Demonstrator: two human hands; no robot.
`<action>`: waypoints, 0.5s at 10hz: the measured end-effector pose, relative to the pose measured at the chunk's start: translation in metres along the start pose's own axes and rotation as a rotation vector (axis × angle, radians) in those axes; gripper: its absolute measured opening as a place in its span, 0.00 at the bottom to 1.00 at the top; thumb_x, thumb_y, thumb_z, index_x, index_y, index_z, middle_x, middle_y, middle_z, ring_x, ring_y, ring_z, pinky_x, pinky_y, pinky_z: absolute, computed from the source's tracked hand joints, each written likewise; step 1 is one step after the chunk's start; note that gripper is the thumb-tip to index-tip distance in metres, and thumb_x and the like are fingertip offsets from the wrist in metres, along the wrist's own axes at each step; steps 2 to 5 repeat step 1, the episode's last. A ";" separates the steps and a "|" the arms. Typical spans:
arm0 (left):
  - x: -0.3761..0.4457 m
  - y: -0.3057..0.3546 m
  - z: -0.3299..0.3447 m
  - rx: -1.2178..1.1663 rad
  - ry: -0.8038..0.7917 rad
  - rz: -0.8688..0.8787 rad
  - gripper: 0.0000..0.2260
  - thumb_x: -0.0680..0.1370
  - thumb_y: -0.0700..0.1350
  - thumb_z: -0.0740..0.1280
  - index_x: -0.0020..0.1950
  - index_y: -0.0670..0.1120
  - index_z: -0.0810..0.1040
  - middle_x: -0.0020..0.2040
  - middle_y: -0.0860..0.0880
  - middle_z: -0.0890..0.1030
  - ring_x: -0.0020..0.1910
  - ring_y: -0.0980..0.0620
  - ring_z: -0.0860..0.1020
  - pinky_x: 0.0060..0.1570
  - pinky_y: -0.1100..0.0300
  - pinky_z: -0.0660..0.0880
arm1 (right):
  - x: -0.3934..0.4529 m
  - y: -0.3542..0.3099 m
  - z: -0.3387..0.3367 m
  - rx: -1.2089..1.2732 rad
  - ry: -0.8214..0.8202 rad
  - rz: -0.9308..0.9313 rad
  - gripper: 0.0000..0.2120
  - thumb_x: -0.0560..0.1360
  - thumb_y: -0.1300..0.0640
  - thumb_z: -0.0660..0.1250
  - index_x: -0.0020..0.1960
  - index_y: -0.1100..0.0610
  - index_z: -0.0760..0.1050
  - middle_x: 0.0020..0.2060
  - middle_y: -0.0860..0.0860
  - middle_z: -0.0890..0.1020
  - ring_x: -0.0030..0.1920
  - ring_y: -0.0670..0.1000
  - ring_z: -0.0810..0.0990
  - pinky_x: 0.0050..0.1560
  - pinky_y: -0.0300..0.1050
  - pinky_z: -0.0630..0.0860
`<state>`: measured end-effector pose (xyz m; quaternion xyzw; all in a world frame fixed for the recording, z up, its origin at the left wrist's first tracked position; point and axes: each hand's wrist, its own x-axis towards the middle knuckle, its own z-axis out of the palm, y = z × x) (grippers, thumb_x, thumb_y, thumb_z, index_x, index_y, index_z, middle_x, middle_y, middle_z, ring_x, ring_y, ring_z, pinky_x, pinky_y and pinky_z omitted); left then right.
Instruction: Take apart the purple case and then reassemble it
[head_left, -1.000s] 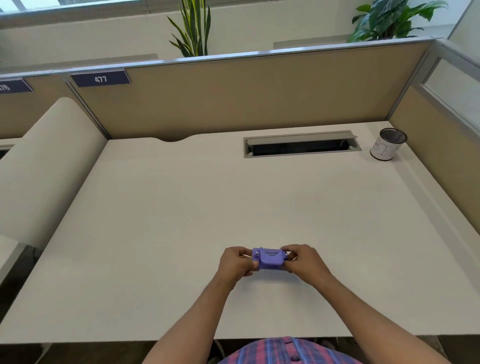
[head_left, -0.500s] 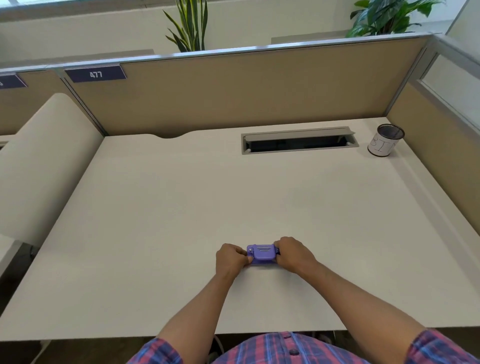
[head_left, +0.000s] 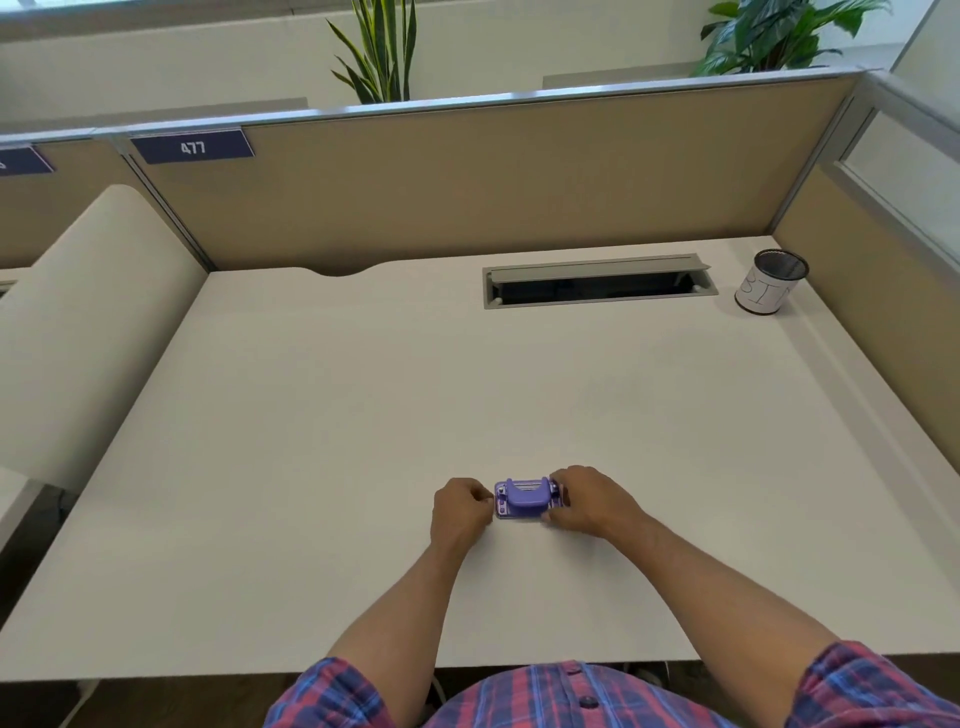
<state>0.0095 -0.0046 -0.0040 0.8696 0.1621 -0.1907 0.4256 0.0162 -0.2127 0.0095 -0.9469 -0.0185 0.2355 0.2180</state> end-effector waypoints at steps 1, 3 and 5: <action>-0.001 -0.006 -0.003 0.054 0.148 0.064 0.10 0.77 0.35 0.64 0.49 0.43 0.85 0.49 0.46 0.86 0.48 0.46 0.82 0.47 0.55 0.77 | -0.010 0.015 0.001 0.143 0.109 0.018 0.20 0.70 0.49 0.72 0.61 0.53 0.78 0.44 0.46 0.81 0.47 0.51 0.80 0.44 0.44 0.74; -0.001 -0.006 -0.003 0.054 0.148 0.064 0.10 0.77 0.35 0.64 0.49 0.43 0.85 0.49 0.46 0.86 0.48 0.46 0.82 0.47 0.55 0.77 | -0.010 0.015 0.001 0.143 0.109 0.018 0.20 0.70 0.49 0.72 0.61 0.53 0.78 0.44 0.46 0.81 0.47 0.51 0.80 0.44 0.44 0.74; -0.001 -0.006 -0.003 0.054 0.148 0.064 0.10 0.77 0.35 0.64 0.49 0.43 0.85 0.49 0.46 0.86 0.48 0.46 0.82 0.47 0.55 0.77 | -0.010 0.015 0.001 0.143 0.109 0.018 0.20 0.70 0.49 0.72 0.61 0.53 0.78 0.44 0.46 0.81 0.47 0.51 0.80 0.44 0.44 0.74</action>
